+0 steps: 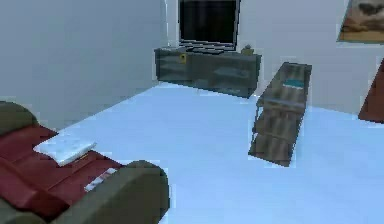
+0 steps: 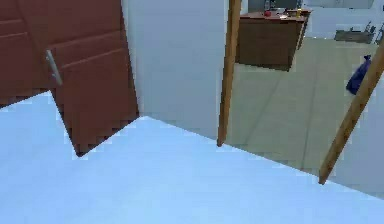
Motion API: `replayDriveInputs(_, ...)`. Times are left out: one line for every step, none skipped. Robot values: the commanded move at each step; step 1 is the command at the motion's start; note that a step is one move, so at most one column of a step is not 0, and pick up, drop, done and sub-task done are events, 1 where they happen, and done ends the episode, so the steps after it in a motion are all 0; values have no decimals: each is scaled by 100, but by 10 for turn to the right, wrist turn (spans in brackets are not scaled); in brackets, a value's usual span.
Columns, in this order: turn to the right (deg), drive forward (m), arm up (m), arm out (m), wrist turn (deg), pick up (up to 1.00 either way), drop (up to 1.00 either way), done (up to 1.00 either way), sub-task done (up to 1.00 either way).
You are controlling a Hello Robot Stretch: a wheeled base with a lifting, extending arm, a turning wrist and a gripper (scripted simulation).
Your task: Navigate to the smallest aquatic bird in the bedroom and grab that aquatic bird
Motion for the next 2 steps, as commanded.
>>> replayDriveInputs(420, 0, 0, 0, 0, 0, 0, 0, 0)
replayDriveInputs(0, 100, 0, 0, 0, 0, 0, 0, 0)
